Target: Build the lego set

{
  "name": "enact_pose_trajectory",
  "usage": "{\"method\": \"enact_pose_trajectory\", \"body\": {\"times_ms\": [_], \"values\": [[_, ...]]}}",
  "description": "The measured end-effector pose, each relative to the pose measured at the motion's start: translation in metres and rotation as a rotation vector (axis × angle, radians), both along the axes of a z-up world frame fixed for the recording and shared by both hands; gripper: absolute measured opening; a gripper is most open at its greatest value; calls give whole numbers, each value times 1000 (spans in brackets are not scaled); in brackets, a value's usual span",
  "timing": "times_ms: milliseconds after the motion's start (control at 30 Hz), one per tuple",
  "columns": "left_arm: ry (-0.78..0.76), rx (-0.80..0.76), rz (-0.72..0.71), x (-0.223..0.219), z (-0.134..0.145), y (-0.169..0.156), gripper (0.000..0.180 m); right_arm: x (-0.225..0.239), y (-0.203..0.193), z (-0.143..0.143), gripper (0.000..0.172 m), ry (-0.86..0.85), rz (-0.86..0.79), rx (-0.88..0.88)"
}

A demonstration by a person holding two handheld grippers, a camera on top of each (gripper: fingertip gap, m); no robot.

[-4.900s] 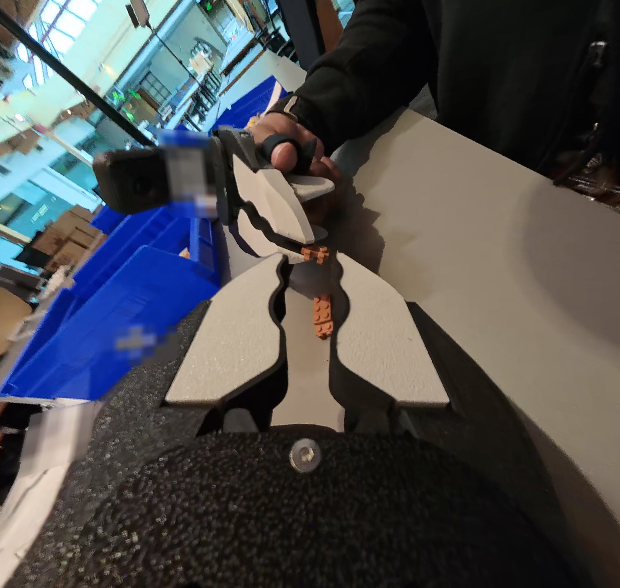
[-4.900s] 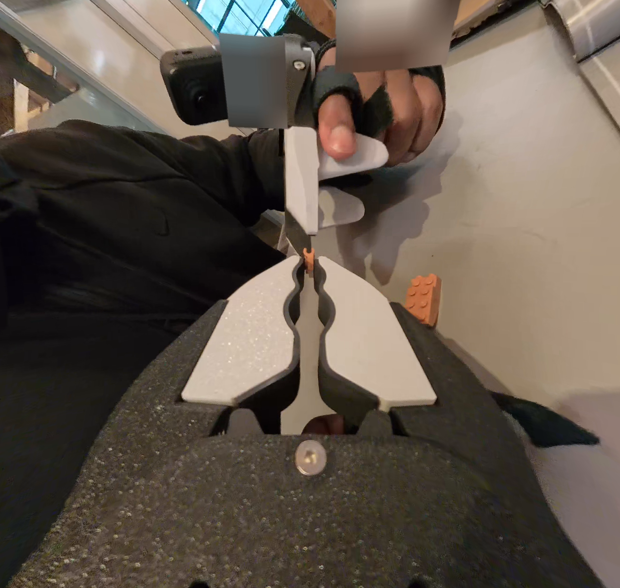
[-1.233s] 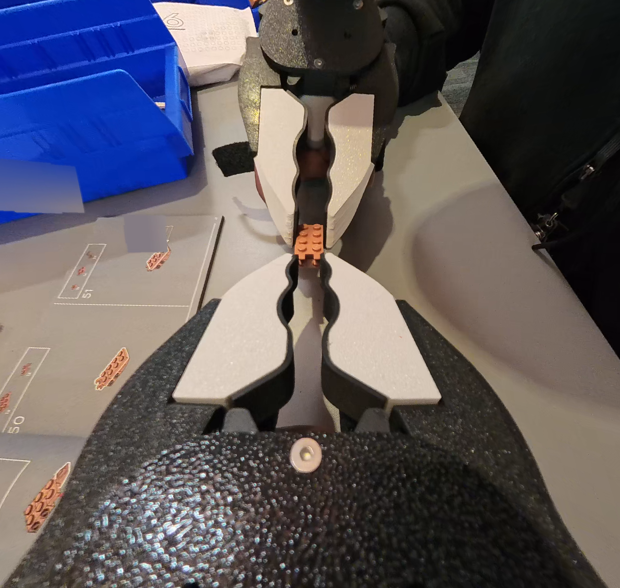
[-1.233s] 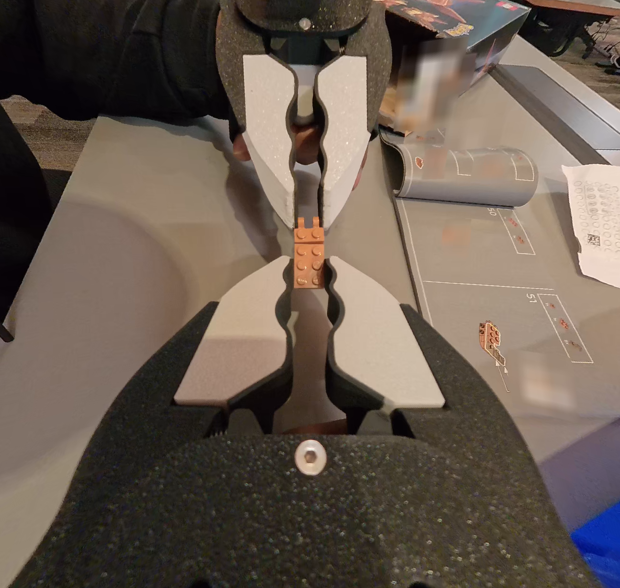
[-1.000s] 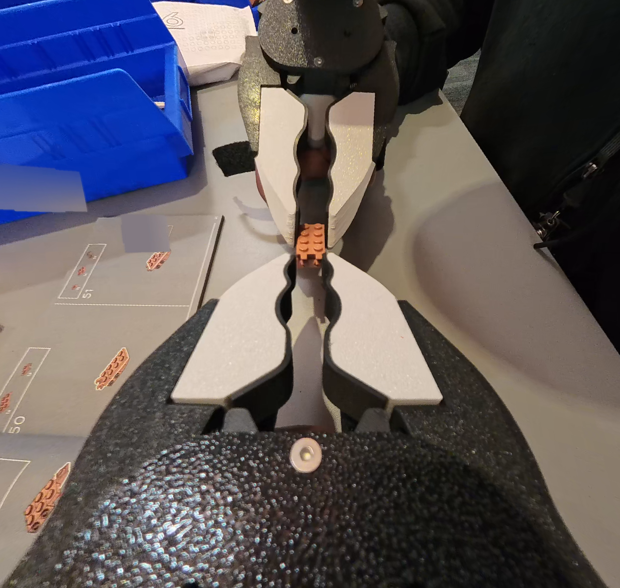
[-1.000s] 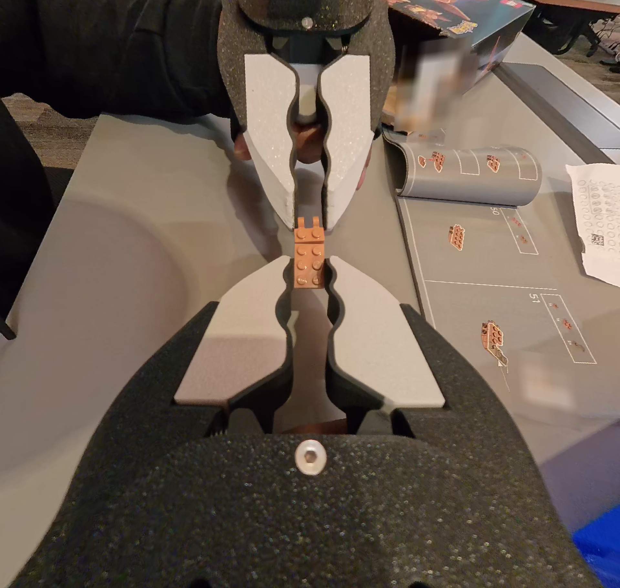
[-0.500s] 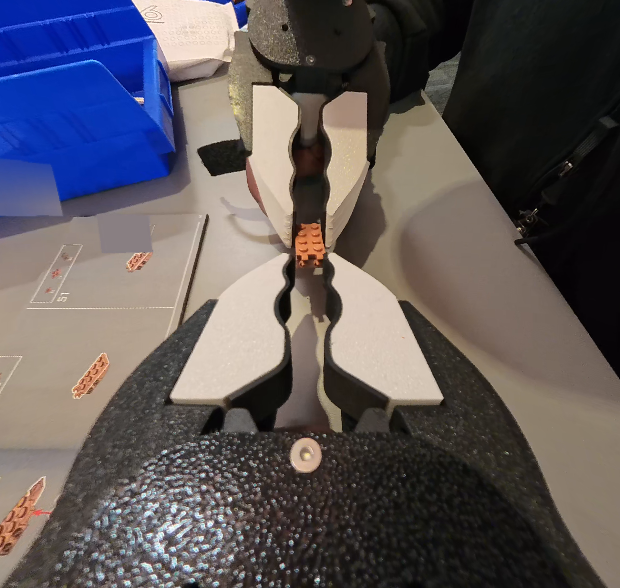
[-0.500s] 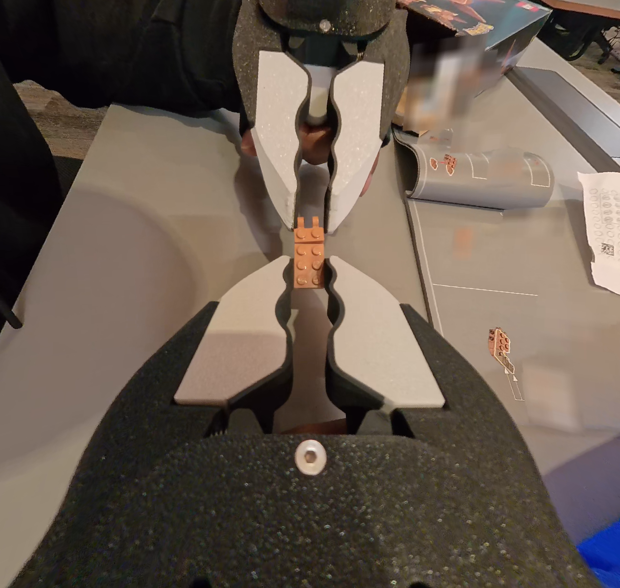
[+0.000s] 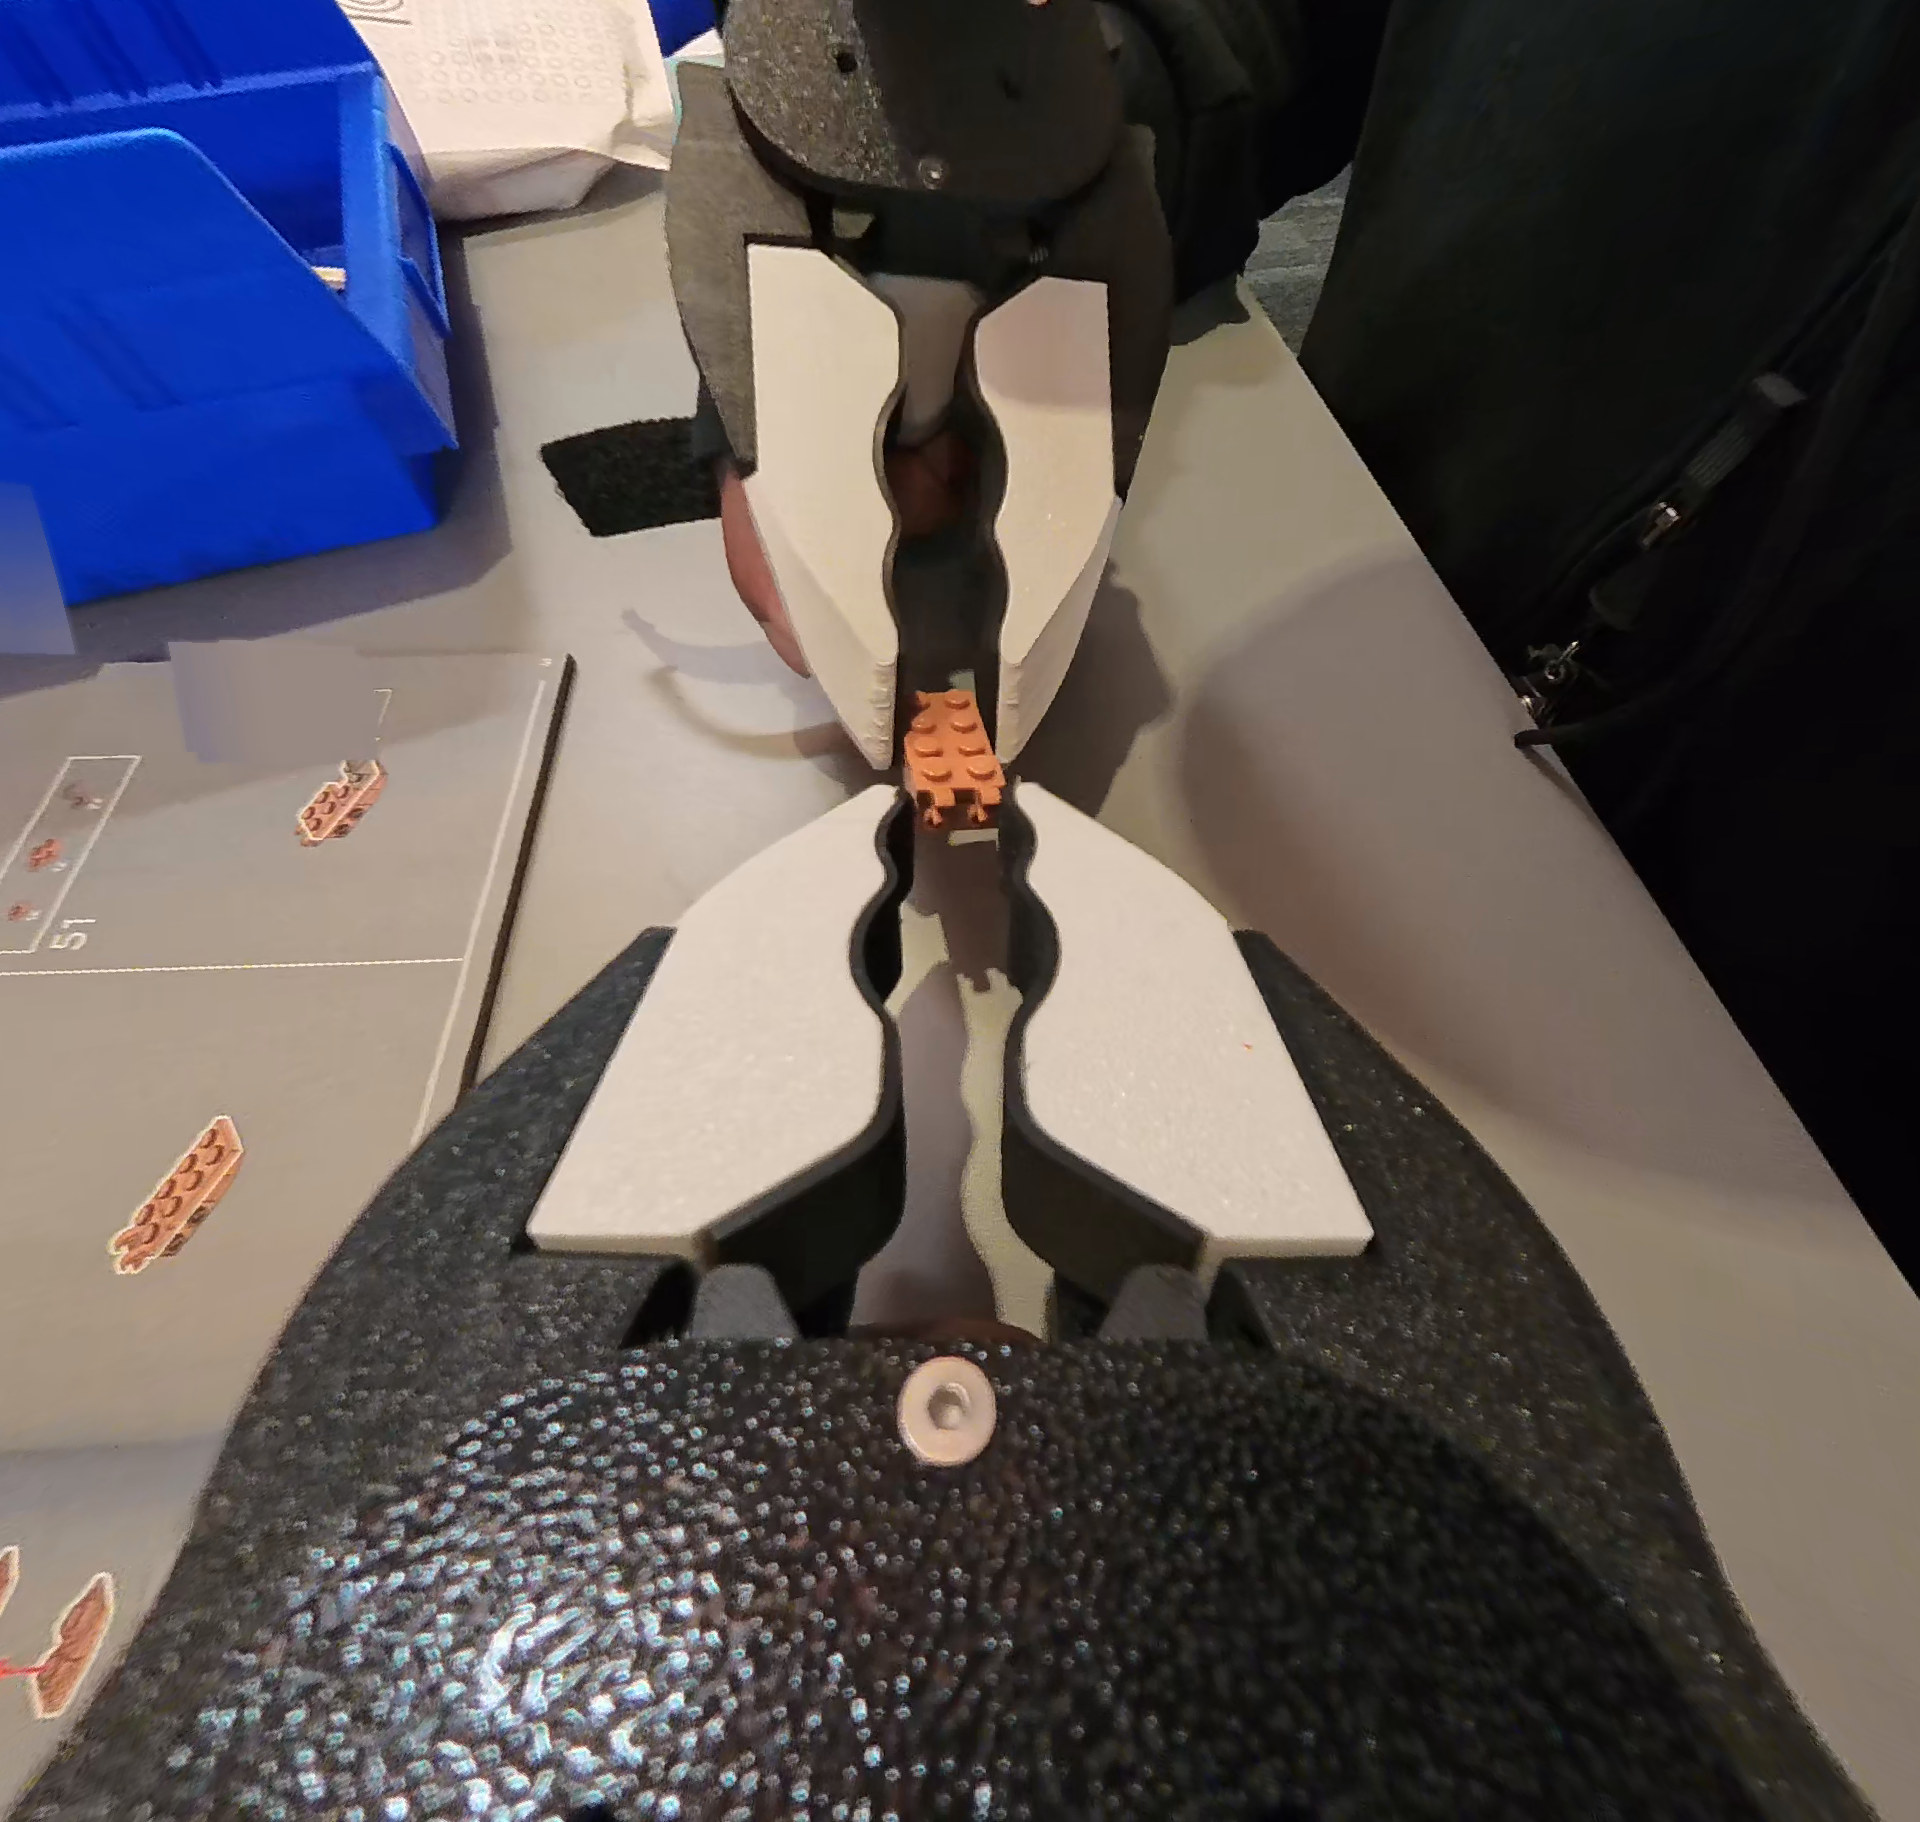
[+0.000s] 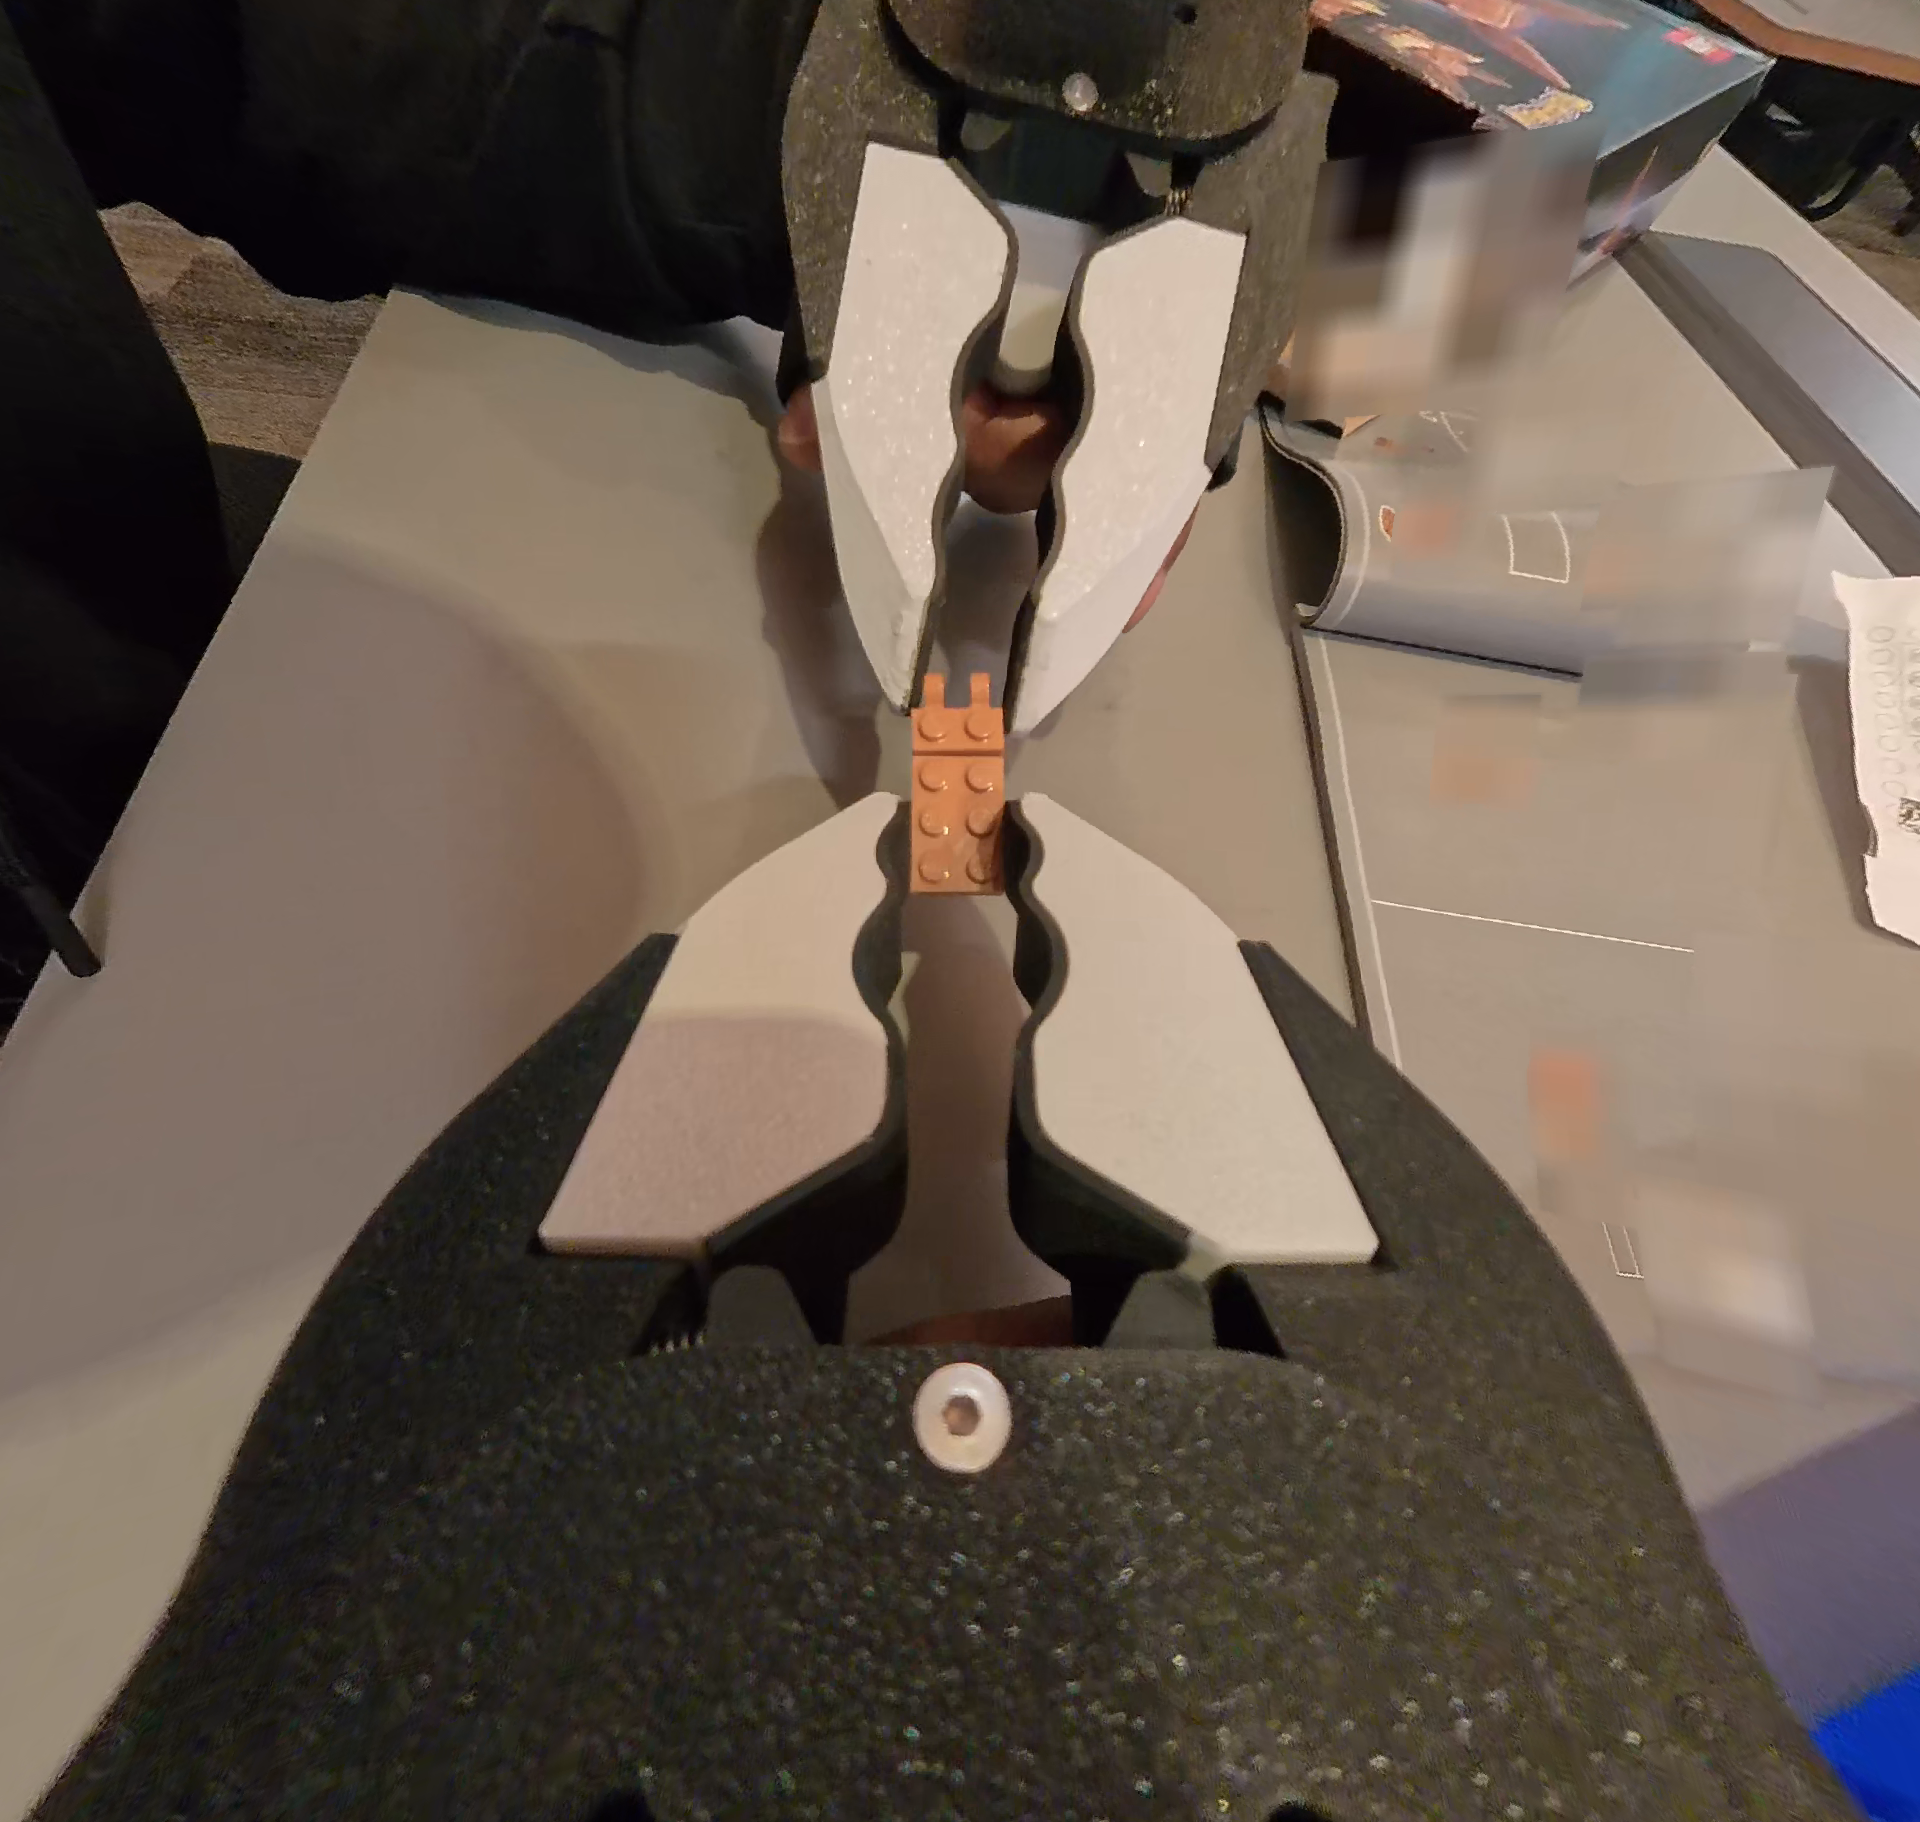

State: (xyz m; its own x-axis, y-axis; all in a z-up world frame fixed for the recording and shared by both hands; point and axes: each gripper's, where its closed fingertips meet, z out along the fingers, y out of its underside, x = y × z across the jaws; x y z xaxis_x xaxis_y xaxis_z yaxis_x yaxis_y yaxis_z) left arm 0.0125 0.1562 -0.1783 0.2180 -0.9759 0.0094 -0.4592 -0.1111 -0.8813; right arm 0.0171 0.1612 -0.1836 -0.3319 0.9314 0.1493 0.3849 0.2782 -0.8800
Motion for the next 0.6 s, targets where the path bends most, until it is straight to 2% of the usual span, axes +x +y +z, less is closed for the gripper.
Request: {"method": "enact_pose_trajectory", "body": {"times_ms": [367, 600], "values": [[35, -27, -13, 3, -9, -3, 21, 0, -1, 5, 16, 20, 1, -28], [-18, 13, 80, 0, -1, 13, 22, 1, 11, 13, 16, 38, -51, -92]]}}
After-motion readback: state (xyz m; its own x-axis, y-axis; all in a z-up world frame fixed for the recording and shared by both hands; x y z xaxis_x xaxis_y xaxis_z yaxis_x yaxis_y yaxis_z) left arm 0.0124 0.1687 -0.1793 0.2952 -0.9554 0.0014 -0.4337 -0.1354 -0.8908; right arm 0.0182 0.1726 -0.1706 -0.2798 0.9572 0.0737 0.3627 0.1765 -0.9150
